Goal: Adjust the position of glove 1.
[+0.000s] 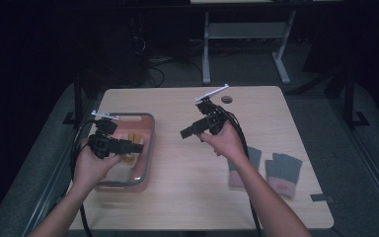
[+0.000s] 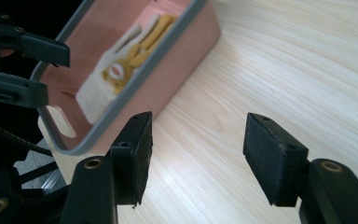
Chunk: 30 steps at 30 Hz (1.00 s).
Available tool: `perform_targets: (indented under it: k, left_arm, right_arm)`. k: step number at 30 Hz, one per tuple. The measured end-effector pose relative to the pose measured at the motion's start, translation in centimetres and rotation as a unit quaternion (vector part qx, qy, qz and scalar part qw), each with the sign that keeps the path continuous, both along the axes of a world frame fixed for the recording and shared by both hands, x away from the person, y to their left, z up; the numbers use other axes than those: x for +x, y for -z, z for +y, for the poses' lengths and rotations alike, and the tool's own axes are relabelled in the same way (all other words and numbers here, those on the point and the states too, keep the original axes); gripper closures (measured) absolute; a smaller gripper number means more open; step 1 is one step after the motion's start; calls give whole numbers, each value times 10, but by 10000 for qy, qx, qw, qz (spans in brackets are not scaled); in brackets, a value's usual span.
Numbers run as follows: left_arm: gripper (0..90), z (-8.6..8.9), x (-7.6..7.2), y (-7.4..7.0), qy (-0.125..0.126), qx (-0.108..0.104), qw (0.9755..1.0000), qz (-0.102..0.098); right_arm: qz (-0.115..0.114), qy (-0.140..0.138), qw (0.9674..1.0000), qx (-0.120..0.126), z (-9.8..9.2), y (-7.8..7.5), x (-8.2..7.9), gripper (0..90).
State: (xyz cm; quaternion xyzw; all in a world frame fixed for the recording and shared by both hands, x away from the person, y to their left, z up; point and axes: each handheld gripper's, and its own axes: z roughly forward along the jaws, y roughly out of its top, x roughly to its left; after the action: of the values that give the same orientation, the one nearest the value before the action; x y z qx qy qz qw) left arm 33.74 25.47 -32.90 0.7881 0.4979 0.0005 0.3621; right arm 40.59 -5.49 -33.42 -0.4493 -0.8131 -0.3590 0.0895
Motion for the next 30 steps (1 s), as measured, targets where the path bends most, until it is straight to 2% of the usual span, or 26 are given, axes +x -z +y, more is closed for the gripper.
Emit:
perform_targets:
  k: [21, 30]
  left_arm:
    - [358, -46, 3, -4, 405, -108, 9991, -111]
    - [349, -62, 1, -3, 577, -125, 9981, -157]
  right_arm:
    - [11, 472, 9988, -117, -64, 6, -12, 401]
    - [21, 630, 9979, -164, -82, 10, -18, 395]
